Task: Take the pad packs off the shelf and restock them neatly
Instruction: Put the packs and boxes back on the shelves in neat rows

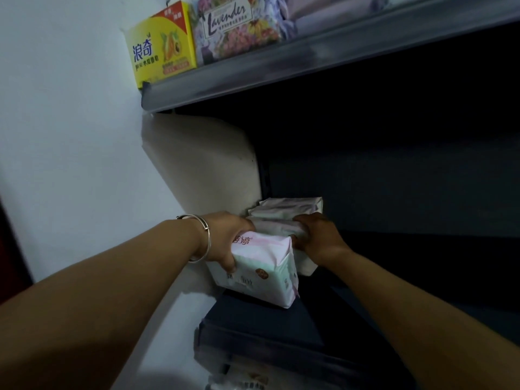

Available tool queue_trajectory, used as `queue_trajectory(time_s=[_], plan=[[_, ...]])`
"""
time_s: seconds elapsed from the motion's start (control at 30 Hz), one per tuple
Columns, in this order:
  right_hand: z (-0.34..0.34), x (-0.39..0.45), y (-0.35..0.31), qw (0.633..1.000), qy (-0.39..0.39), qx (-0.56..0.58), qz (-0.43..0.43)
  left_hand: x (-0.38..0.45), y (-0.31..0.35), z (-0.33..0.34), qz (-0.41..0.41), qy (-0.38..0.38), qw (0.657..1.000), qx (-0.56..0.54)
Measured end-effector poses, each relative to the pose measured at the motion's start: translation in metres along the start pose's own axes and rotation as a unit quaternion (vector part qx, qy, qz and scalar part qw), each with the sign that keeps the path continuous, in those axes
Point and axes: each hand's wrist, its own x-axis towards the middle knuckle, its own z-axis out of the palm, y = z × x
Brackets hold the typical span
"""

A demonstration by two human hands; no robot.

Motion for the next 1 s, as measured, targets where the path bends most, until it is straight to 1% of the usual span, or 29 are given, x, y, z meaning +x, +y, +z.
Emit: queue_trajectory(time_s=[0.17, 0.23, 0.43, 0.53, 0.63, 0.77, 0.87, 0.93, 1.0], plan=[[-0.004, 0.002, 0.002, 1.000, -0.025, -0.001, -0.009, 0.003, 0.000, -0.001, 0.003, -0.003, 1.000, 0.011], [-0.004, 0.000, 0.001, 1.000, -0.016, 0.001, -0.014, 0.003, 0.001, -0.001, 0.003, -0.001, 1.000, 0.010], [-0.030, 0.008, -0.005, 0.989, 0.120, 0.081, -0.020, 0.001, 0.002, 0.000, -0.001, -0.008, 1.000, -0.002], [-0.041, 0.013, -0.008, 0.983, 0.159, 0.090, -0.023, 0.002, 0.001, -0.001, -0.002, -0.008, 1.000, -0.003], [-0.043, 0.015, -0.008, 0.980, 0.173, 0.088, -0.028, 0.002, 0.001, -0.001, -0.001, -0.013, 1.000, -0.007], [-0.039, 0.012, -0.008, 0.983, 0.154, 0.092, -0.036, -0.001, 0.000, -0.001, -0.004, -0.022, 1.000, 0.003], [-0.027, 0.007, -0.004, 0.991, 0.103, 0.075, -0.046, 0.000, -0.001, -0.002, 0.000, -0.016, 1.000, 0.011], [-0.014, 0.002, 0.002, 0.996, 0.058, 0.038, -0.049, 0.002, -0.001, -0.002, 0.000, -0.010, 1.000, 0.016], [-0.001, 0.002, 0.010, 0.999, 0.041, 0.026, -0.021, 0.007, -0.001, -0.001, 0.004, -0.004, 1.000, 0.017]])
